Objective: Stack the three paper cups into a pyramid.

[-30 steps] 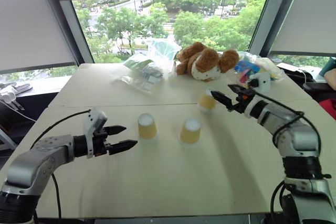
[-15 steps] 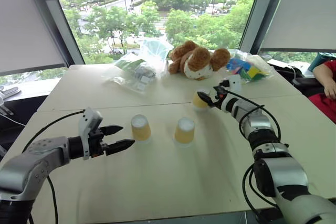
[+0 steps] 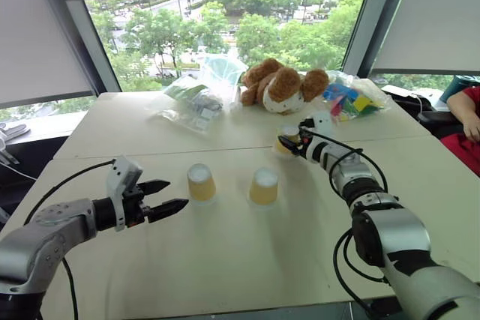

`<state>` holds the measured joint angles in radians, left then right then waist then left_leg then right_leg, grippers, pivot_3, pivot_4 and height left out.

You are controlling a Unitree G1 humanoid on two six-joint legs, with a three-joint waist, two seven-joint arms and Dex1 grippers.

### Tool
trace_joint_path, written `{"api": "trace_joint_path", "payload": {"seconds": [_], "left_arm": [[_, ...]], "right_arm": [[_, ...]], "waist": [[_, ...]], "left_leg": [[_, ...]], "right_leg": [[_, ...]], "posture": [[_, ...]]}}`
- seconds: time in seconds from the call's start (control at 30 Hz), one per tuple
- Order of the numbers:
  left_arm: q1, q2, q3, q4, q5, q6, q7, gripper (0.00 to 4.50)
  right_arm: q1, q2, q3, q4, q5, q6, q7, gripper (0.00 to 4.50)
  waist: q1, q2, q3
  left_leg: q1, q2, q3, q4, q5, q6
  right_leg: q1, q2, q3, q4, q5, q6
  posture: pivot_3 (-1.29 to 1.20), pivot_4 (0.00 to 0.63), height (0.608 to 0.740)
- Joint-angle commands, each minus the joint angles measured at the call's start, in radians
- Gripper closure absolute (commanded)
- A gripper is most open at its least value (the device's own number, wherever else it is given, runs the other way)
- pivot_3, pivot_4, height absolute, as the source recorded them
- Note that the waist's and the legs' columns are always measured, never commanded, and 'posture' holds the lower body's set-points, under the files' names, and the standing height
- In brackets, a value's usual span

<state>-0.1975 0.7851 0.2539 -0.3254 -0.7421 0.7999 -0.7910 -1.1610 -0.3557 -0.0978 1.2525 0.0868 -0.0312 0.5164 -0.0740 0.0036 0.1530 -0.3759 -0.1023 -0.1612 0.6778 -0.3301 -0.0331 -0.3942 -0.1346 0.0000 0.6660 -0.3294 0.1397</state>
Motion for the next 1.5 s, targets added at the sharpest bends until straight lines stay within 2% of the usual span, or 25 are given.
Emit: {"api": "trace_joint_path", "payload": {"seconds": [0.03, 0.23, 0.33, 0.43, 0.63, 0.73, 0.87, 1.1, 1.5], "left_arm": [[-0.001, 0.001, 0.033, -0.029, -0.01, -0.016, 0.006, 0.0], [-0.001, -0.002, 0.023, -0.022, -0.004, -0.023, 0.004, 0.0], [0.002, 0.006, 0.019, -0.024, -0.003, -0.022, -0.007, 0.0], [0.001, 0.017, 0.012, -0.031, 0.0, -0.024, -0.025, 0.0], [-0.022, 0.006, -0.046, -0.026, 0.012, -0.03, -0.06, 0.0], [-0.032, -0.005, -0.071, -0.01, 0.022, -0.035, -0.072, 0.0], [-0.043, 0.0, -0.081, 0.013, 0.029, -0.043, -0.088, 0.0], [-0.074, -0.006, -0.106, 0.05, 0.051, -0.052, -0.112, 0.0], [-0.076, -0.014, -0.108, 0.075, 0.069, -0.067, -0.123, 0.0]], "right_arm": [[-0.042, 0.009, -0.02, -0.005, 0.0, -0.029, -0.002, 2.36], [-0.047, 0.002, -0.04, -0.041, 0.009, -0.052, 0.023, 2.36], [-0.018, -0.031, -0.029, -0.134, 0.004, -0.033, 0.07, 2.36], [0.097, -0.079, -0.018, -0.383, 0.014, 0.085, 0.106, 2.36], [0.486, -0.142, -0.037, -1.113, 0.112, 0.491, 0.096, 2.36], [0.626, -0.131, -0.065, -1.359, 0.175, 0.657, 0.051, 2.36], [0.736, -0.105, -0.084, -1.553, 0.227, 0.799, -0.015, 2.36], [0.805, -0.079, -0.059, -1.653, 0.26, 0.856, -0.064, 2.36], [0.864, -0.111, -0.03, -1.698, 0.27, 0.856, -0.064, 2.36]], "waist": [[0.0, 0.0, 0.0], [0.0, 0.0, 0.0], [0.001, 0.0, 0.0], [0.006, 0.0, 0.0], [0.009, 0.0, 0.0], [0.005, 0.001, 0.0], [0.009, 0.001, 0.0], [0.033, 0.001, 0.0], [0.031, 0.001, 0.0]], "left_leg": [[0.0, 0.0, 0.0, 0.0, 0.0, 0.0], [0.0, 0.0, 0.0, 0.0, 0.0, 0.0], [0.0, 0.0, 0.0, 0.0, 0.0, 0.0], [0.0, 0.0, -0.001, 0.0, 0.0, 0.0], [-0.002, -0.002, -0.004, 0.0, 0.0, 0.0], [-0.005, -0.002, -0.004, -0.001, 0.0, 0.0], [-0.004, -0.002, -0.005, 0.0, 0.0, 0.0], [-0.004, -0.004, -0.004, 0.001, 0.0, 0.0], [-0.004, -0.004, -0.005, 0.0, 0.0, 0.0]], "right_leg": [[0.0, 0.0, 0.0, 0.0, 0.0, 0.0], [0.0, 0.0, 0.0, 0.0, 0.0, 0.0], [0.0, 0.0, 0.0, 0.0, 0.0, 0.0], [0.0, 0.0, 0.0, 0.0, 0.0, 0.0], [0.0, 0.0, 0.0, 0.001, 0.0, 0.0], [-0.002, 0.0, 0.0, 0.001, 0.0, 0.0], [-0.004, 0.0, 0.002, 0.001, 0.0, 0.0], [-0.004, 0.0, 0.004, 0.001, 0.0, 0.0], [-0.004, 0.0, 0.004, 0.001, 0.0, 0.0]], "posture": [[0.0, 0.15, 0.74], [0.0, 0.15, 0.74], [0.0, 0.15, 0.74], [0.0, 0.15, 0.74], [0.0, 0.15, 0.74], [0.0, 0.15, 0.74], [0.0, 0.15, 0.74], [0.0, 0.15, 0.74], [0.0, 0.15, 0.74]]}}
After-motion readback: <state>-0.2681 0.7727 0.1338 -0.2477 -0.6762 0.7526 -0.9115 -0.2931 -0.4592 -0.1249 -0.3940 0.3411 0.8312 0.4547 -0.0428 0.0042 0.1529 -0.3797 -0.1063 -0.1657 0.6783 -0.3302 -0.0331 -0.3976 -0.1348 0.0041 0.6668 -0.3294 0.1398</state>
